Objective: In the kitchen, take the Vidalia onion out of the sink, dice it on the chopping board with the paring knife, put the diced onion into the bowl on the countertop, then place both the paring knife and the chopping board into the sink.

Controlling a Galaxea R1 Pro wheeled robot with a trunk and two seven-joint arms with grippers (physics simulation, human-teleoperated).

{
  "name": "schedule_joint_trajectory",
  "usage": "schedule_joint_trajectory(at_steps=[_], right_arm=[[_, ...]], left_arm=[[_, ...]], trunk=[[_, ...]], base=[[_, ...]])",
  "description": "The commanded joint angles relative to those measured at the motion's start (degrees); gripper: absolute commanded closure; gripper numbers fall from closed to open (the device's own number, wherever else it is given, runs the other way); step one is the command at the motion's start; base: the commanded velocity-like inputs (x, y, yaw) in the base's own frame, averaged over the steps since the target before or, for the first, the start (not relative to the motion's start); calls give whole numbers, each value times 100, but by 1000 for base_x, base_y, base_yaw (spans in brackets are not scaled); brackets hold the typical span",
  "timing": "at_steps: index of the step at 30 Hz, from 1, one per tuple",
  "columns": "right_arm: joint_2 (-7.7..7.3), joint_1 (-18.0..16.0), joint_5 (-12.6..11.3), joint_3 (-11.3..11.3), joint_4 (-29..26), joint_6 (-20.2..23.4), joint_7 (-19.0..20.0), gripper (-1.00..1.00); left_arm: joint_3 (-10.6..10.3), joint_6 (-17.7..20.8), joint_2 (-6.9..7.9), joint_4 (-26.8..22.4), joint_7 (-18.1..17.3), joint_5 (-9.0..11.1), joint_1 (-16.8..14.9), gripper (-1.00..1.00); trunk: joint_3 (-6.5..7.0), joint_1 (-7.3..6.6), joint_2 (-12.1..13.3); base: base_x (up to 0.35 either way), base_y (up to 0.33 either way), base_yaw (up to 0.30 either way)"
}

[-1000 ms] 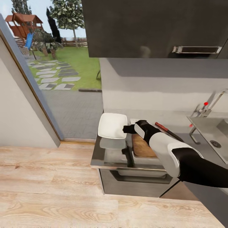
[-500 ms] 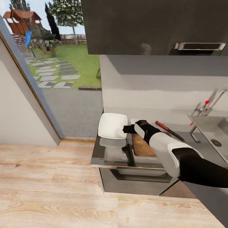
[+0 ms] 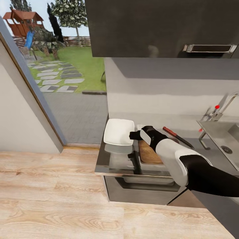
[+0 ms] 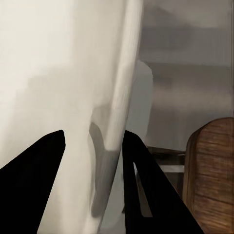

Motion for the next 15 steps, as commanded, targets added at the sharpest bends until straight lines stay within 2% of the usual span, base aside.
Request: schedule_joint_trajectory(at_steps=[1,15], right_arm=[[1,-3,-4,49,-5,27,-43,100],[13,-3,-17,49,-5,27,-108,100]], left_arm=[[-32,-7,0,15,-27,46,-8,-100],[-32,-7,1,15,-27,46,-8,-100]], trunk=[[-10,3,-10],[-10,3,-10]], base=[[0,0,0],[0,0,0]])
